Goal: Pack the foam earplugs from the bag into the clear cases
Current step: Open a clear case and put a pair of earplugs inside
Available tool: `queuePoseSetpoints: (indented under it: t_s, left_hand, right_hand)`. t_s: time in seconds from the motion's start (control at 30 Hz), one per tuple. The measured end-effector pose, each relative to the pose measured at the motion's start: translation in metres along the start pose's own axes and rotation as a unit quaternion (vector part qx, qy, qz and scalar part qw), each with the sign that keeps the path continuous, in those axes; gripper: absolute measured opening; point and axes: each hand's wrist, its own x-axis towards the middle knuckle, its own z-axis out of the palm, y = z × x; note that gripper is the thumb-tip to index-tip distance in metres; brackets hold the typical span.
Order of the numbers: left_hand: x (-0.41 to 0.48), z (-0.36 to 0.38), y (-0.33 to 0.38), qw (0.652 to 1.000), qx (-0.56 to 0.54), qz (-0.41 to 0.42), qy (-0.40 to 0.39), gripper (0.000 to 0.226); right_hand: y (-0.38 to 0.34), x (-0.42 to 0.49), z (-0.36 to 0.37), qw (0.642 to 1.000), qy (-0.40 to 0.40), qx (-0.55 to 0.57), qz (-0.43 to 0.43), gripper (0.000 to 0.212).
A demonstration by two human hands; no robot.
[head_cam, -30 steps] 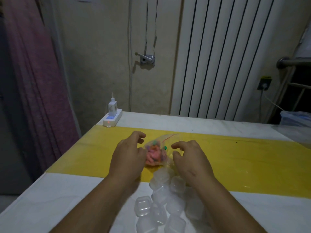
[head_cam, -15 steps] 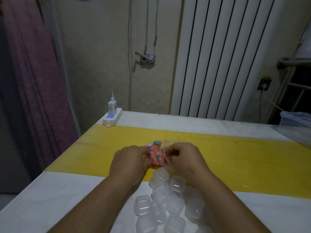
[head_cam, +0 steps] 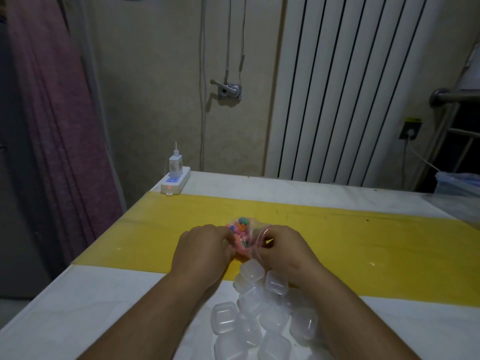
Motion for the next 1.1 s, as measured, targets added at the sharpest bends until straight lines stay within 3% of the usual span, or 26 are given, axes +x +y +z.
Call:
queuePoseSetpoints:
  t_s: [0.17, 0.4, 0.47, 0.6, 0.73, 0.87, 0.97, 1.1]
  left_hand:
    - [0.000, -0.004, 0.001, 1.000, -0.002, -0.002, -0.001, 0.025]
    - [0.002, -0.007, 0.006, 1.000, -0.028, 0.002, 0.011, 0.018]
    - [0.001, -0.007, 0.006, 0.998, -0.066, 0.001, 0.002, 0.012]
    - [-0.001, -0.011, 0.008, 0.999, -0.031, 0.008, 0.017, 0.012]
    - [-0.001, -0.019, 0.004, 0.997, -0.033, -0.035, 0.058, 0.013]
    - [0.001, -0.014, -0.002, 0.995, -0.050, -0.068, 0.060, 0.013]
    - [0.003, -0.010, -0.003, 0.997, -0.032, -0.057, 0.037, 0.007]
    - [0.003, -0.006, -0.010, 0.998, 0.023, -0.028, 0.045, 0.018]
  right_hand:
    - [-0.002, -0.001, -0.003, 0.999, 0.025, -0.038, -0.009, 0.009]
    - [-0.002, 0.002, 0.001, 0.996, -0.017, -0.085, -0.023, 0.021]
    - [-0.002, 0.002, 0.000, 0.998, 0.013, -0.057, -0.010, 0.014]
    - [-0.006, -0.002, -0.006, 0.997, 0.075, 0.021, 0.016, 0.010]
    - [-0.010, -0.007, -0.014, 0.989, 0.116, 0.085, 0.018, 0.018]
    - [-0.011, -0.014, -0.020, 0.982, 0.128, 0.136, 0.042, 0.026]
    - [-0.010, -0.020, -0.025, 0.978, 0.126, 0.156, 0.050, 0.027]
    - [-0.012, -0.024, -0.030, 0.979, 0.118, 0.158, 0.057, 0.021]
